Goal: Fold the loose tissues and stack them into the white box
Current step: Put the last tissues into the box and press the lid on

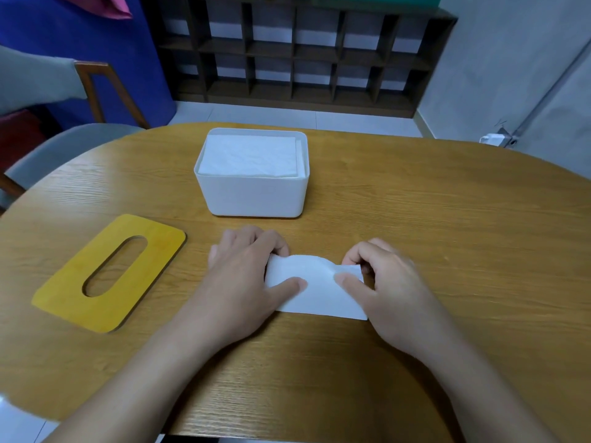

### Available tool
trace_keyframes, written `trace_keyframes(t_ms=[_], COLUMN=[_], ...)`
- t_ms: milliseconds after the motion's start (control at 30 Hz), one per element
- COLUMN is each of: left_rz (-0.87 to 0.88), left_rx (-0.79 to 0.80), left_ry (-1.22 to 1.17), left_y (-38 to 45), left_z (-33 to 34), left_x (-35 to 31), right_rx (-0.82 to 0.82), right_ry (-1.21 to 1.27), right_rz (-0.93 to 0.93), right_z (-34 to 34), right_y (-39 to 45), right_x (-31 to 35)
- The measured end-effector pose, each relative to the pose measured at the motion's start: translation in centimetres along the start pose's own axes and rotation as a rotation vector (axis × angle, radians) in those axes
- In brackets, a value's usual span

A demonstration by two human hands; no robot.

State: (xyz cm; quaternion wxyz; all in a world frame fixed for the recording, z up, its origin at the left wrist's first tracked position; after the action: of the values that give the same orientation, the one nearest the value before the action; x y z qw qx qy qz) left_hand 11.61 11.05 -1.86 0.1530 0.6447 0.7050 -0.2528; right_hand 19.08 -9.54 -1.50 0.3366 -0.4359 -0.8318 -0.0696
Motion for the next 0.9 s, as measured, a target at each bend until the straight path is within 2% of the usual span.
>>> trace_keyframes(t_ms=[133,233,333,433,600,733,900], left_rz=[-0.023,0.000,0.108,0.219,0.319,0.312,0.269], left_rx=[-0.043,-0.072,-0.113,-0.154,-0.166,-0.143,-0.168], left_ry=[-0.261,-0.512,-0.799,-0.899,-0.849,-0.929,-0.867], left_y=[-0.2,0.0,0.0,-0.3,-0.5,-0.3,-0.2], left_z=[-0.7,-0.9,-0.6,-0.8,-0.8,0.1,0.4], left_x=[1.0,1.4,0.6,-0.3,-1.6,-1.5,-1.1], right_rx=[-0.034,-0.092,-0.115,-0.102,-0.133,-0.101,-0.070], right_ry=[0.360,0.501,0.660,0.881,0.780,0.658,0.452], right_rz=[-0.109,-0.162,-0.154,-0.130,-0.138,-0.119,-0.129], right_z=[-0.7,-1.1,-0.9,-0.4,-0.6,-0.1,0.4], right_y=[-0.5,-0.4,-0.2,0.1,0.2,0.1,-0.1], right_x=[0.2,0.2,-0.2,-0.9,-1.3,-1.1,0.5])
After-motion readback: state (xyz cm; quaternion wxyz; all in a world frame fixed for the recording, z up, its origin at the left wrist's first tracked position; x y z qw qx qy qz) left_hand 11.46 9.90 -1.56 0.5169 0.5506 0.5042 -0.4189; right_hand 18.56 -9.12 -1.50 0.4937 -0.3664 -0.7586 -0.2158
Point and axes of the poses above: each hand's wrist, its own y-axis towards the middle knuckle, its own z-axis out of the palm, x = y × z, the point moved 9 cm from there along y, towards the middle knuckle, and after that the axes turned 15 degrees about x, right-handed, at the moved point
